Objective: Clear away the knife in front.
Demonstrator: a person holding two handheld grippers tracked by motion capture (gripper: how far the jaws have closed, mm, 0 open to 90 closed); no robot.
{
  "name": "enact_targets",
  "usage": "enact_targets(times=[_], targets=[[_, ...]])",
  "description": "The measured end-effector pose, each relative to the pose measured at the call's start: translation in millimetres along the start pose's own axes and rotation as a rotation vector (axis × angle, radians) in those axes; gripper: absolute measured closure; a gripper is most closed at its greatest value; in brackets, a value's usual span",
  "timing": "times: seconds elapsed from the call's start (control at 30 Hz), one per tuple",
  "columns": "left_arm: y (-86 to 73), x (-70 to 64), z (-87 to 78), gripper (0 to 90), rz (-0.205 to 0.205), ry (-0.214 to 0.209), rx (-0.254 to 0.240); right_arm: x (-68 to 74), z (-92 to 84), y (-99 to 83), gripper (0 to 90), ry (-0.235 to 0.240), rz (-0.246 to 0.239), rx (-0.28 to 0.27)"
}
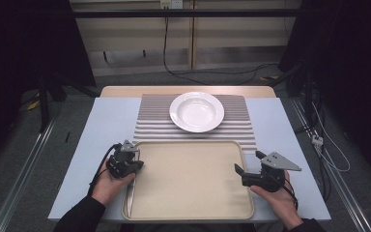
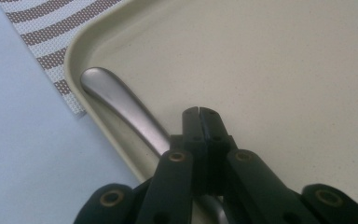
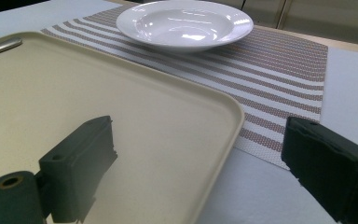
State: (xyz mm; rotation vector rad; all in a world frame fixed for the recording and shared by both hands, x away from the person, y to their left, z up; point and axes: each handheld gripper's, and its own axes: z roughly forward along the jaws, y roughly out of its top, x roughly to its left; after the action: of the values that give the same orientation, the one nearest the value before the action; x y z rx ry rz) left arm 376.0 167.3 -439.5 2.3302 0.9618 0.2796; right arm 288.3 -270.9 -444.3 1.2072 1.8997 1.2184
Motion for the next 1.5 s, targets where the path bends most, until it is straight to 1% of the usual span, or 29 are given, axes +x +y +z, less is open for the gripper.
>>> enact_targets(times=[0.07,0.1,0.13,0.17,0.27,0.33,0.4,0.47,0.57,0.6,0.63,0.7,0.77,0.83,0.87,0.9,0.97,1.0,1.03,1.07,1.13,1.17,1.2,1.27,1.33,1.37,1.43,1.47,1.5], targets=[[-0.3,0.0,-0.1,90.0,0.004,-0.001,-0.001,0.1,0.1,0.1,9.7,0.001,-0.001,-0.001],[-0.6,-0.2,0.0,90.0,-0.005,-0.004,-0.009,0.1,0.0,0.1,9.6,0.0,-0.002,-0.001],[-0.7,-0.1,-0.6,89.6,-0.004,0.0,-0.017,0.1,0.0,0.1,9.6,0.001,-0.001,-0.001],[-0.6,-0.6,-0.8,87.9,-0.005,-0.011,-0.023,0.0,0.1,0.1,9.6,0.001,-0.001,-0.001],[0.9,-3.4,-3.4,81.6,0.014,-0.012,-0.06,0.0,0.0,0.1,9.6,0.002,-0.001,-0.001],[1.5,-5.8,-5.3,76.6,0.013,-0.016,-0.089,-0.2,-0.1,0.1,9.6,0.0,0.0,-0.002],[2.2,-7.7,-7.2,68.7,0.009,-0.025,-0.122,-0.3,-0.2,0.1,9.6,0.001,0.002,-0.002],[3.7,-9.6,-9.1,58.6,0.015,-0.005,-0.15,-0.4,-0.4,0.1,9.6,0.001,0.002,-0.003],[6.2,-10.3,-12.0,38.4,0.007,0.02,-0.184,-0.4,-0.4,0.2,9.6,0.001,0.005,-0.002],[6.5,-10.5,-13.0,32.2,-0.002,0.009,-0.204,-0.5,-0.6,0.2,9.6,0.002,0.006,-0.003],[7.1,-9.9,-14.7,25.8,-0.002,0.01,-0.216,-0.6,-0.9,0.3,9.6,0.002,0.007,-0.004],[8.1,-10.5,-18.9,14.9,-0.025,0.013,-0.235,-1.0,-1.0,0.2,9.6,0.0,0.009,-0.003],[8.3,-11.8,-24.2,9.0,-0.021,0.013,-0.253,-1.3,-1.3,0.2,9.6,-0.001,0.009,-0.005],[6.9,-13.7,-29.3,7.2,-0.02,0.015,-0.265,-1.5,-1.5,0.1,9.6,-0.002,0.011,-0.007],[5.3,-14.5,-32.1,7.2,-0.022,0.019,-0.28,-1.7,-1.7,0.1,9.6,-0.002,0.013,-0.007],[2.9,-14.9,-34.7,7.2,-0.011,0.028,-0.298,-1.6,-1.8,0.0,9.6,-0.003,0.013,-0.008],[-0.5,-15.8,-39.1,7.2,-0.032,0.042,-0.313,-1.7,-2.0,-0.1,9.6,-0.004,0.013,-0.008],[-2.3,-15.8,-41.0,7.2,-0.033,0.063,-0.318,-1.6,-2.2,-0.2,9.6,-0.005,0.014,-0.008],[-4.4,-15.7,-43.1,7.2,-0.027,0.085,-0.315,-1.8,-2.4,-0.3,9.6,-0.005,0.013,-0.008],[-6.3,-15.3,-44.8,7.2,-0.031,0.093,-0.312,-1.9,-2.6,-0.5,9.6,-0.006,0.013,-0.007],[-10.5,-13.0,-48.7,6.7,-0.038,0.083,-0.314,-2.2,-3.1,-0.7,9.6,-0.009,0.015,-0.006],[-12.9,-12.0,-50.3,6.7,-0.038,0.085,-0.316,-2.3,-3.4,-0.9,9.6,-0.01,0.015,-0.006],[-16.0,-11.4,-51.5,6.7,-0.041,0.089,-0.329,-2.4,-3.6,-1.1,9.5,-0.013,0.016,-0.004],[-22.2,-9.4,-52.8,6.7,-0.05,0.107,-0.342,-2.8,-4.0,-1.4,9.5,-0.015,0.02,-0.004],[-27.1,-7.3,-53.7,6.7,-0.056,0.11,-0.333,-2.9,-4.8,-1.8,9.5,-0.018,0.022,-0.002],[-29.3,-6.9,-53.9,6.7,-0.066,0.115,-0.344,-3.1,-5.1,-1.9,9.5,-0.019,0.022,-0.002],[-33.6,-4.5,-55.3,6.7,-0.07,0.112,-0.34,-3.2,-5.6,-2.1,9.5,-0.022,0.022,-0.003],[-36.0,-3.9,-55.6,6.6,-0.078,0.122,-0.344,-3.3,-5.9,-2.3,9.5,-0.023,0.024,-0.003],[-38.1,-2.8,-56.2,6.6,-0.076,0.13,-0.336,-3.5,-6.1,-2.5,9.5,-0.024,0.024,-0.003]])
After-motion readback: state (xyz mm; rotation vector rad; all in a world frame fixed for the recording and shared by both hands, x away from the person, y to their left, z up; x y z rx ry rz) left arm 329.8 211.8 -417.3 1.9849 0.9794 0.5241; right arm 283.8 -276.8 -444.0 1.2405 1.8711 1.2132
